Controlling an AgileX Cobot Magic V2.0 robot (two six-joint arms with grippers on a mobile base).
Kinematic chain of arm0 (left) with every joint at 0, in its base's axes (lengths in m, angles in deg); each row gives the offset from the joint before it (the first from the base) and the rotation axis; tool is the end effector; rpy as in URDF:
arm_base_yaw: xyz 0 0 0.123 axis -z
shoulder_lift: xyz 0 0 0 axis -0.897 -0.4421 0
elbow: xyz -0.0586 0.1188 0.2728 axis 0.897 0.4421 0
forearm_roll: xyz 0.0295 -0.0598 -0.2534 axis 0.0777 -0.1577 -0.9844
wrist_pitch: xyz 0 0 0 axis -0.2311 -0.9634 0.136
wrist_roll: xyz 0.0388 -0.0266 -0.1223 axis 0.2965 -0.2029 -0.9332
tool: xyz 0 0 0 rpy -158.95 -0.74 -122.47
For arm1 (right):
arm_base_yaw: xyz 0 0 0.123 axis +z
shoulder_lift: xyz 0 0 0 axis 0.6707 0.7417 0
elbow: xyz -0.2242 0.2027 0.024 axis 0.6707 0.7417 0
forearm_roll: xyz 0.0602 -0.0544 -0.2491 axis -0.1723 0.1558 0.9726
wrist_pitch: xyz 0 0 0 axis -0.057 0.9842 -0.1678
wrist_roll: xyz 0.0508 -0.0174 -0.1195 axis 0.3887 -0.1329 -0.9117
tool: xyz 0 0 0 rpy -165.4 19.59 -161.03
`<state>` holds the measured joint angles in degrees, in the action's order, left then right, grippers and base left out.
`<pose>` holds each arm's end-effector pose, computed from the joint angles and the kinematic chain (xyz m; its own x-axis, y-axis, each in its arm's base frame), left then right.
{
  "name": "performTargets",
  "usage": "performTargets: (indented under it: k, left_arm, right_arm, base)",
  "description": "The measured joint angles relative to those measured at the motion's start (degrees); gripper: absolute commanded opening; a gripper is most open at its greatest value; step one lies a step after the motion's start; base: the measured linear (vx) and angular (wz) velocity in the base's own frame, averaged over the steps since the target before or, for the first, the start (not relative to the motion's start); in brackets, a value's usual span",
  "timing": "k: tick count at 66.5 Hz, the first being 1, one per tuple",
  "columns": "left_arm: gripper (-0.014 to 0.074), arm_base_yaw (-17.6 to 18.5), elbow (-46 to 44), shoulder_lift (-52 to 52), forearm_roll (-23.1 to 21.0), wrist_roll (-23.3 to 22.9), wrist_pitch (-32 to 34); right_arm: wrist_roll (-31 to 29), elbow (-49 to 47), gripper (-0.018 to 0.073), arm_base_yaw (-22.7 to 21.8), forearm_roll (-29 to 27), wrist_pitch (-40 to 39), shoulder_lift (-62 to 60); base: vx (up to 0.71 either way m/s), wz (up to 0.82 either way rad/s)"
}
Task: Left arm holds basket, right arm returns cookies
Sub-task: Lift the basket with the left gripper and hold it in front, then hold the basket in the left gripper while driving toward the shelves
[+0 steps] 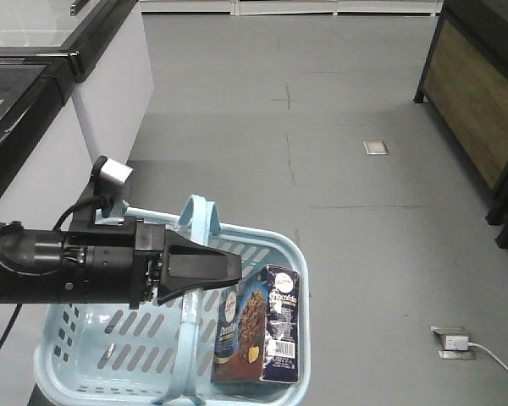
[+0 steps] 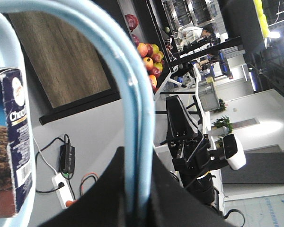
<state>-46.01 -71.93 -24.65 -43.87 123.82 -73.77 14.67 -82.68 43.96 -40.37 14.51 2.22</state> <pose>0.2356 -0.1950 0.2764 -0.9202 -0.0751 -0.3843 0.3553 0.2525 -0.9000 0.0889 0.0025 0.2027 0.0425 -0.0405 -0.9983 -0.0276 0.9988 -0.0417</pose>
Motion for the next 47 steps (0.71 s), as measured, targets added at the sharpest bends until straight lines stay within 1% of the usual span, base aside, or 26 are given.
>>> performTargets:
  k: [47]
  left_arm:
    - [-0.0007,0.1,-1.0,-0.1,0.0,-0.4,0.1]
  right_arm:
    - [0.0,0.0,-0.0008,0.0,0.0,0.0,0.0]
  base:
    - [0.00,0.00]
